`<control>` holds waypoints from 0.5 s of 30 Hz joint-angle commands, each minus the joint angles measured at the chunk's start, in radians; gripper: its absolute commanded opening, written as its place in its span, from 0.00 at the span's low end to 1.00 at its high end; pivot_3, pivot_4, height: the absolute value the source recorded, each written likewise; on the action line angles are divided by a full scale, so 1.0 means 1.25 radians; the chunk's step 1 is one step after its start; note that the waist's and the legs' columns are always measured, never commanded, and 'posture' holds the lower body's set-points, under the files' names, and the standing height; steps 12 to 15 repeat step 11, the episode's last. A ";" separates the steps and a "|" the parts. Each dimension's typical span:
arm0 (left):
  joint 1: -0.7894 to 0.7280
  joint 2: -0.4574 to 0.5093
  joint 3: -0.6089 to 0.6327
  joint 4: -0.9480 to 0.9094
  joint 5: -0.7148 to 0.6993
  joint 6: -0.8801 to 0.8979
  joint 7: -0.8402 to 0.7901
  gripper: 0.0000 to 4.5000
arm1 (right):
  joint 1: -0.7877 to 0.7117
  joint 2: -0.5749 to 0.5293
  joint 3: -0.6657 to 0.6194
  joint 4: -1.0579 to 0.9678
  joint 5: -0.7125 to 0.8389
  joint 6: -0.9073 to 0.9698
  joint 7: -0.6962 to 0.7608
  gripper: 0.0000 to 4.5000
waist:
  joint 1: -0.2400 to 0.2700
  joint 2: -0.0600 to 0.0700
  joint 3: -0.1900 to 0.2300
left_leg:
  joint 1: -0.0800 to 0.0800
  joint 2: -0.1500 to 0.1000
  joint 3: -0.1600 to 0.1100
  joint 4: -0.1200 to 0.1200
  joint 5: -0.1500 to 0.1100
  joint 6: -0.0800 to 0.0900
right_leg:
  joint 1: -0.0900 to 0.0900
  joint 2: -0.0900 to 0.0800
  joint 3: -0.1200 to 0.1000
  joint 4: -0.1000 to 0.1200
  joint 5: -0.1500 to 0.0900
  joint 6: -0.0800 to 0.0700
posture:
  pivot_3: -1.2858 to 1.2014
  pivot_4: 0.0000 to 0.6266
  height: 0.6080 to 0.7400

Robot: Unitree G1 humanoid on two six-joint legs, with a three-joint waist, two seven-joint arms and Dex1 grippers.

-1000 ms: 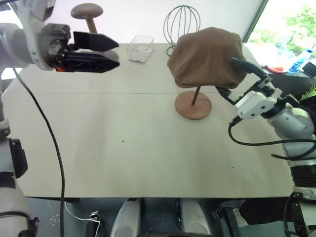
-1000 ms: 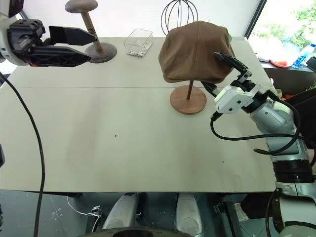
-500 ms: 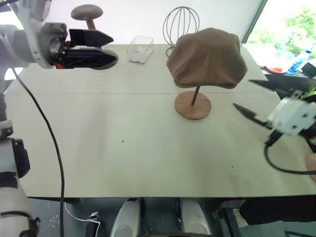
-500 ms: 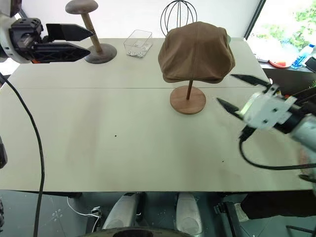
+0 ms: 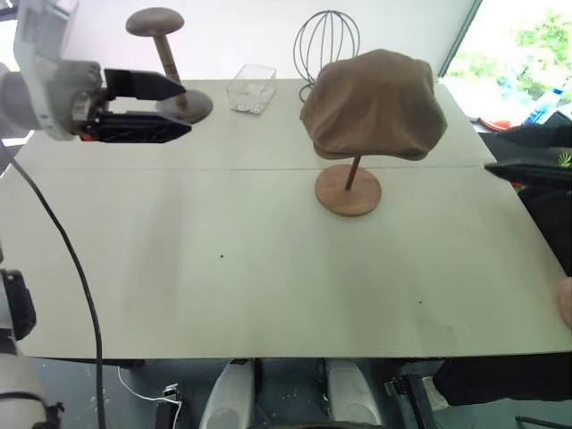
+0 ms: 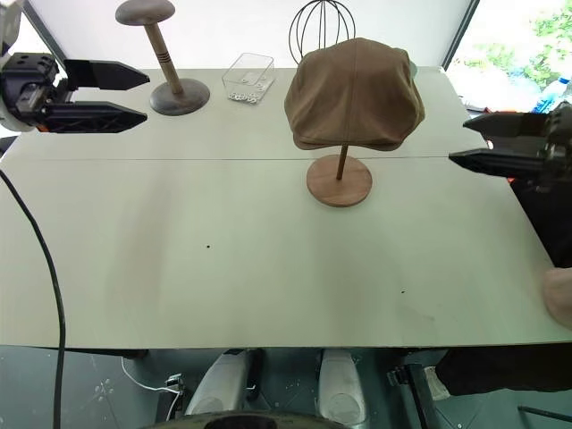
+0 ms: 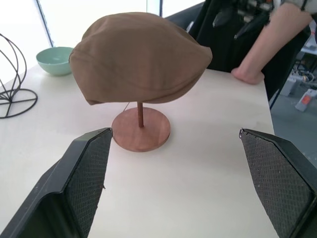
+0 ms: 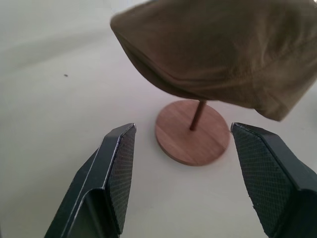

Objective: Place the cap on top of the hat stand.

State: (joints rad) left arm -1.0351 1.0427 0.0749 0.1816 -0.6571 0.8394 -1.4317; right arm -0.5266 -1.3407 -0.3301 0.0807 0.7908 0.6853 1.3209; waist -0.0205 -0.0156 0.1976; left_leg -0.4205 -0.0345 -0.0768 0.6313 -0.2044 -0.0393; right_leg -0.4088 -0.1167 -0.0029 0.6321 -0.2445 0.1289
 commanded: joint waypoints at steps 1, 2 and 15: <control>0.002 0.032 0.048 -0.022 -0.007 -0.004 0.006 0.95 | -0.092 -0.015 0.032 0.061 0.000 0.031 0.045 0.69 | 0.000 0.000 0.000 | 0.000 0.000 0.000 0.000 0.000 0.000 | 0.000 0.000 0.000 0.000 0.000 0.001 | 0.52 0.24 1.00; 0.004 0.035 0.052 -0.024 -0.007 -0.002 0.009 0.95 | -0.120 -0.015 0.040 0.077 0.000 0.039 0.057 0.69 | 0.000 0.000 0.000 | -0.001 0.000 0.000 0.000 0.000 0.000 | -0.001 0.000 0.000 0.000 0.000 0.001 | 0.52 0.24 1.00; -0.046 0.032 0.056 -0.009 -0.012 0.015 0.042 0.95 | -0.213 0.011 0.050 0.132 -0.002 0.088 0.100 0.69 | 0.002 0.000 0.000 | -0.003 -0.001 0.000 0.000 0.000 0.000 | -0.002 0.000 0.000 0.000 0.001 0.002 | 0.52 0.24 1.00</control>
